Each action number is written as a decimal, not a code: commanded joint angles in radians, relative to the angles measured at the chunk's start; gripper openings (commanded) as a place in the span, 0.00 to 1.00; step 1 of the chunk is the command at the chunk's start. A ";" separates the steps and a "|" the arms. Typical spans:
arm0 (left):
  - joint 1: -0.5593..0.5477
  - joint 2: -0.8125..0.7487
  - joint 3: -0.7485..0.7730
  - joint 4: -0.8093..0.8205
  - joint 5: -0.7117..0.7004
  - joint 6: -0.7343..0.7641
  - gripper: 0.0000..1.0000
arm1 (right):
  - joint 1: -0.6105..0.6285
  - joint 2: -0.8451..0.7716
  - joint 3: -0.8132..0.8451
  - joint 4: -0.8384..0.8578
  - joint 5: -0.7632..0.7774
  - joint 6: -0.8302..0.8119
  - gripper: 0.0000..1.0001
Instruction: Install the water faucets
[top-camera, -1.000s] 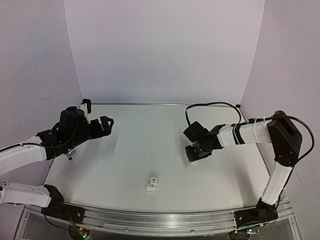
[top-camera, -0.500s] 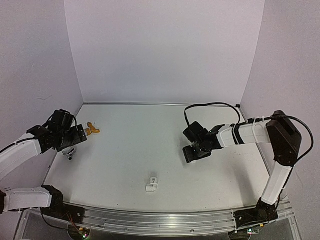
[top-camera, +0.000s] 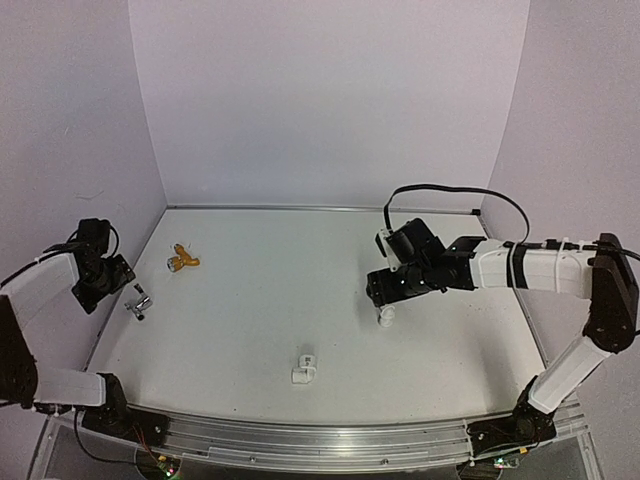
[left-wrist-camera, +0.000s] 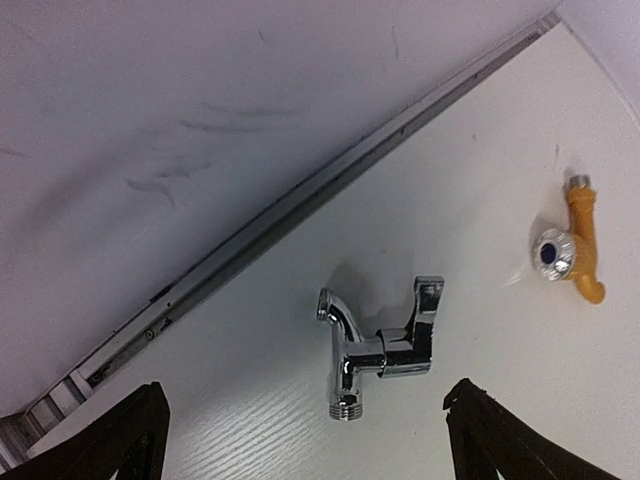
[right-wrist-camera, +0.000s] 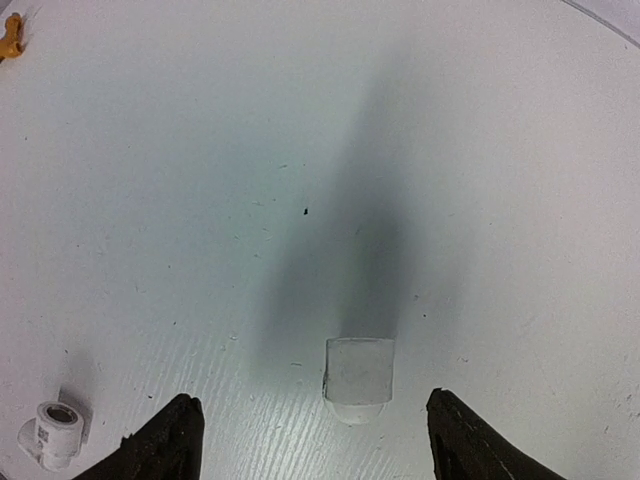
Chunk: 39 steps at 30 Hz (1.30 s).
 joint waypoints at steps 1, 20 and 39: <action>0.000 0.149 0.071 0.058 0.026 0.023 0.99 | 0.005 -0.016 -0.034 0.017 -0.035 0.016 0.77; -0.045 0.473 0.247 0.150 0.049 0.068 0.75 | 0.007 0.019 -0.025 0.064 -0.086 0.016 0.76; -0.061 0.526 0.219 0.258 0.195 0.067 0.14 | 0.011 -0.011 -0.049 0.085 -0.105 0.040 0.75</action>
